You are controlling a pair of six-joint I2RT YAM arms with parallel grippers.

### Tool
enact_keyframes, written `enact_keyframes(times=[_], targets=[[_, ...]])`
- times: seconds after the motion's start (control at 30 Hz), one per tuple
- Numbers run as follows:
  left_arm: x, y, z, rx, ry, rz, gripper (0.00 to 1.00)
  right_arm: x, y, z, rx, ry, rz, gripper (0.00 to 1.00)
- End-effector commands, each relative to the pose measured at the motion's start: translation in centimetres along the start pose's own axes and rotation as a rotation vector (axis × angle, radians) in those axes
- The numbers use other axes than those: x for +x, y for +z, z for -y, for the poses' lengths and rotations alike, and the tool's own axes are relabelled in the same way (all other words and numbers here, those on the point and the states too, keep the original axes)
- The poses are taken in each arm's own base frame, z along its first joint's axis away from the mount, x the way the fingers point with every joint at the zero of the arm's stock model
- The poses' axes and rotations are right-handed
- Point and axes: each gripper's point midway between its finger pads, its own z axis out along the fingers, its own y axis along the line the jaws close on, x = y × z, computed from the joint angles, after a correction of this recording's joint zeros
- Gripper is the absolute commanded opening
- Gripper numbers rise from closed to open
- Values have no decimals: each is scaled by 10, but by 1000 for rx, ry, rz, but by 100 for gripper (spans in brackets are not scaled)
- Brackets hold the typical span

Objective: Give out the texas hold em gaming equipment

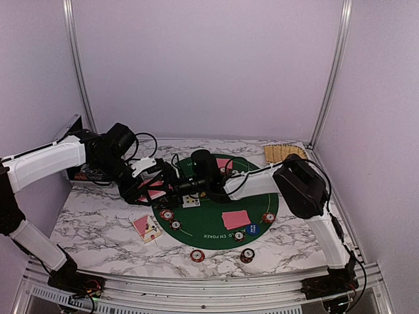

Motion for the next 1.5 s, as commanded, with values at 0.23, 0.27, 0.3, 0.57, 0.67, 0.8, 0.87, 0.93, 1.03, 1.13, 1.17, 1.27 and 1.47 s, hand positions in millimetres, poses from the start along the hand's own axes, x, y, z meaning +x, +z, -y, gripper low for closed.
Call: enact_keyframes(times=[0.23, 0.27, 0.3, 0.57, 0.67, 0.8, 0.87, 0.93, 1.03, 1.13, 1.17, 1.27, 1.47], targets=[[-4, -10, 7, 7, 17, 37, 0, -12, -37, 12, 51, -3, 46, 76], [-4, -10, 6, 5, 15, 37, 0, -12, -38, 10, 49, -8, 46, 74], [-4, -10, 7, 5, 16, 36, 0, -12, -39, 8, 47, -12, 45, 72], [1, -6, 4, -5, 15, 16, 0, -9, -47, -17, 10, -47, 48, 52], [3, -4, 4, -4, 13, 10, 0, -9, -50, -25, -3, -52, 55, 44], [3, -5, 3, -9, 13, 8, 0, -9, -54, -34, -23, -60, 62, 31], [5, -4, 2, -10, 13, 4, 0, -7, -56, -40, -50, -49, 63, 28], [5, -3, 2, -11, 13, 1, 0, -7, -58, -45, -73, -43, 68, 26], [6, -3, 2, -12, 13, 0, 0, -8, -60, -50, -85, -44, 78, 23], [6, -3, 2, -13, 14, -1, 0, -8, -65, -57, -109, -37, 90, 21], [6, -4, 3, -13, 15, 0, 0, -9, -67, -59, -120, -34, 97, 20], [6, -3, 2, -14, 14, -1, 0, -11, -70, -67, -135, -42, 112, 18], [7, -3, 3, -12, 13, -2, 0, -13, -79, -74, -153, -38, 130, 9]])
